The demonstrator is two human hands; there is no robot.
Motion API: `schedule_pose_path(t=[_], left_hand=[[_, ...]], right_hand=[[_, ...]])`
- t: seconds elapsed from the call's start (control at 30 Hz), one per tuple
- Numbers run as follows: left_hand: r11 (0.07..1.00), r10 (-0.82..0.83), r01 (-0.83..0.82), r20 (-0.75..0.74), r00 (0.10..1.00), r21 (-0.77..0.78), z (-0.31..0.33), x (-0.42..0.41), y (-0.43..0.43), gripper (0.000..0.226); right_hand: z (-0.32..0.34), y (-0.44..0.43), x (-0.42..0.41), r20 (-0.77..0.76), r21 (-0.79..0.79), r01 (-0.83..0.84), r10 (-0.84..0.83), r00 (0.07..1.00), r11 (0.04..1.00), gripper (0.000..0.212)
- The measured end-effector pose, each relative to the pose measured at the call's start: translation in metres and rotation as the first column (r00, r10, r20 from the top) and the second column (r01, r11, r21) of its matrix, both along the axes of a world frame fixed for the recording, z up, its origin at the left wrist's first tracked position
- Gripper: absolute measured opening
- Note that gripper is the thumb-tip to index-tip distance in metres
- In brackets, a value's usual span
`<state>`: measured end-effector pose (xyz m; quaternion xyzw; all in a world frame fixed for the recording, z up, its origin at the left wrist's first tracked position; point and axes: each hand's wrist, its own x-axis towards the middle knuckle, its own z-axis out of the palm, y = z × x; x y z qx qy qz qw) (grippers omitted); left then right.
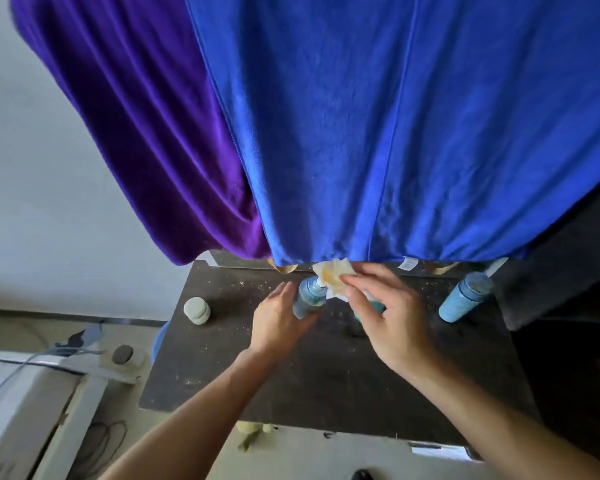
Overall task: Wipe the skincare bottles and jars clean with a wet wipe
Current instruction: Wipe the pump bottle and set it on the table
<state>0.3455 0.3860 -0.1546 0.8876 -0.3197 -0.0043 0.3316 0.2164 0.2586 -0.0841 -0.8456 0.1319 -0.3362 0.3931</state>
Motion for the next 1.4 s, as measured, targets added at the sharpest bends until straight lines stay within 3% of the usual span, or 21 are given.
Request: schedule_pose_path(t=[0.1,0.2,0.33,0.47,0.57,0.67,0.73,0.8,0.9,1.07,1.17,1.27,1.4], left_hand=[[0.999,-0.036,0.036,0.104,0.994,0.008,0.03,-0.009,0.005,0.045],[1.0,-0.02,0.022,0.183,0.983,-0.009,0.055,-0.017,0.018,0.047],[0.997,-0.056,0.066,0.19,0.98,-0.047,0.068,-0.028,0.047,0.051],[0.989,-0.087,0.106,0.176,0.981,-0.104,0.071,-0.042,0.074,0.041],[0.98,-0.145,0.162,0.143,0.979,-0.112,0.074,-0.049,0.092,0.037],[0.968,-0.187,0.207,0.149,0.971,-0.139,0.079,-0.057,0.107,0.045],[0.972,-0.179,0.202,0.175,0.968,-0.12,0.085,-0.063,0.112,0.049],[0.978,-0.172,0.193,0.213,0.962,-0.083,0.089,-0.068,0.114,0.049],[0.98,-0.161,0.19,0.313,0.936,-0.063,0.094,-0.074,0.117,0.04],[0.996,-0.086,0.082,0.546,0.833,0.03,0.112,-0.071,0.132,0.043],[0.99,-0.084,-0.007,0.613,0.785,0.144,0.124,-0.07,0.137,0.043],[0.967,-0.099,-0.067,0.605,0.79,0.246,0.138,-0.077,0.125,0.045],[0.983,-0.02,-0.075,0.5,0.866,0.168,0.156,-0.09,0.104,0.034]], right_hand=[[0.018,0.013,0.01,0.066,-0.253,-0.026,0.044,0.997,0.967,0.016],[0.021,0.019,0.011,0.124,-0.387,-0.024,0.077,0.989,0.922,0.015],[0.033,0.026,0.0,0.138,-0.419,-0.116,0.19,0.972,0.901,0.018],[0.049,0.036,-0.016,0.053,-0.253,-0.224,0.245,0.968,0.941,0.021],[0.056,0.038,-0.027,-0.06,-0.22,-0.257,0.25,0.966,0.941,0.022],[0.069,0.038,-0.038,-0.105,-0.237,-0.199,0.179,0.978,0.951,0.02],[0.083,0.045,-0.048,0.007,-0.263,-0.084,0.089,0.996,0.961,0.019],[0.096,0.064,-0.059,0.08,-0.353,-0.135,0.173,0.982,0.926,0.02],[0.092,0.09,-0.071,-0.049,-0.476,-0.281,0.294,0.955,0.833,0.025],[0.092,0.069,-0.072,-0.275,-0.175,-0.269,0.215,0.937,0.947,0.016],[0.102,0.064,-0.071,-0.091,-0.083,-0.103,0.095,0.991,0.991,0.013],[0.118,0.072,-0.068,0.073,-0.31,-0.115,0.145,0.987,0.944,0.016],[0.111,0.068,-0.066,0.002,-0.657,-0.177,0.236,0.972,0.733,0.022]])
